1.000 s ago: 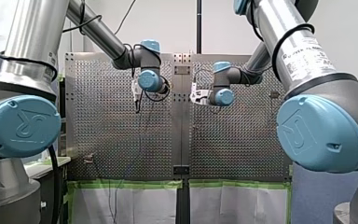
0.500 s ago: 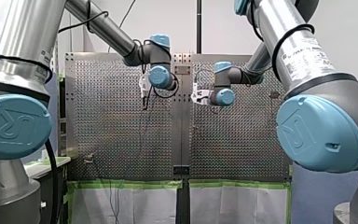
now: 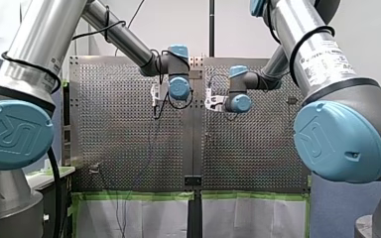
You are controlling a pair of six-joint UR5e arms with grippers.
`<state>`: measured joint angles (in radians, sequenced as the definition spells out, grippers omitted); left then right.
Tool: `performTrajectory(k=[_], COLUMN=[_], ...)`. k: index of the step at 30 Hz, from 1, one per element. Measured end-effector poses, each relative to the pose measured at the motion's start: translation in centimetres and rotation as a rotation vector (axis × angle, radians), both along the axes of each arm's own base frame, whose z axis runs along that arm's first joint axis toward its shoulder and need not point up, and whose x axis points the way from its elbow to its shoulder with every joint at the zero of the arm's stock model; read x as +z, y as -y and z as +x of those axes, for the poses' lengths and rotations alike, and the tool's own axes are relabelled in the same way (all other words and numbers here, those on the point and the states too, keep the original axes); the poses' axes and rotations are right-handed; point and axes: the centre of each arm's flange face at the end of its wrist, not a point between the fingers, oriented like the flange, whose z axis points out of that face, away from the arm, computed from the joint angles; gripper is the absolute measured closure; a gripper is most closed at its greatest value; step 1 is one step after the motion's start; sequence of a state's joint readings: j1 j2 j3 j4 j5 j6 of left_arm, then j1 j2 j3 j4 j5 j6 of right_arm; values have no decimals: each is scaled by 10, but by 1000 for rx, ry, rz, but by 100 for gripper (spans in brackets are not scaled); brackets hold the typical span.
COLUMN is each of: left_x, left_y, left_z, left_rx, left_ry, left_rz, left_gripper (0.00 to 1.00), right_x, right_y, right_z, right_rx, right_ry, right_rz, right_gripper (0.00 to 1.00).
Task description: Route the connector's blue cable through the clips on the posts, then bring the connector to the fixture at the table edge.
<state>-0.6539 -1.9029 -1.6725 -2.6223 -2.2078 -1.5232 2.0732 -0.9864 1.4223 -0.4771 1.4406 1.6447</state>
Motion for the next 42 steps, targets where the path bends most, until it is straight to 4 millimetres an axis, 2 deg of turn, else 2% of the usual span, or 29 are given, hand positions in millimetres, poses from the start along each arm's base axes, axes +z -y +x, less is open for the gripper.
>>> performTrajectory(k=[12, 20, 26, 34, 42], left_x=[-11, -22, -13, 4, -9], left_y=[-8, 5, 11, 8, 3], left_z=[26, 45, 56, 69, 79], left_rx=[109, 103, 99, 123, 139], left_ry=[-5, -11, -4, 9, -17], left_rz=[5, 11, 12, 12, 50], left_gripper=[0, 0, 0, 0, 0], right_x=[-1, -1, -1, -2, -2], right_y=[0, -3, -4, -4, -4], right_z=[0, 3, 4, 4, 3], right_rx=[0, 6, 8, 8, 6], right_ry=[-2, -4, -6, -7, -7], right_rz=[1, 4, 7, 9, 9], right_gripper=[100, 100, 100, 100, 100])
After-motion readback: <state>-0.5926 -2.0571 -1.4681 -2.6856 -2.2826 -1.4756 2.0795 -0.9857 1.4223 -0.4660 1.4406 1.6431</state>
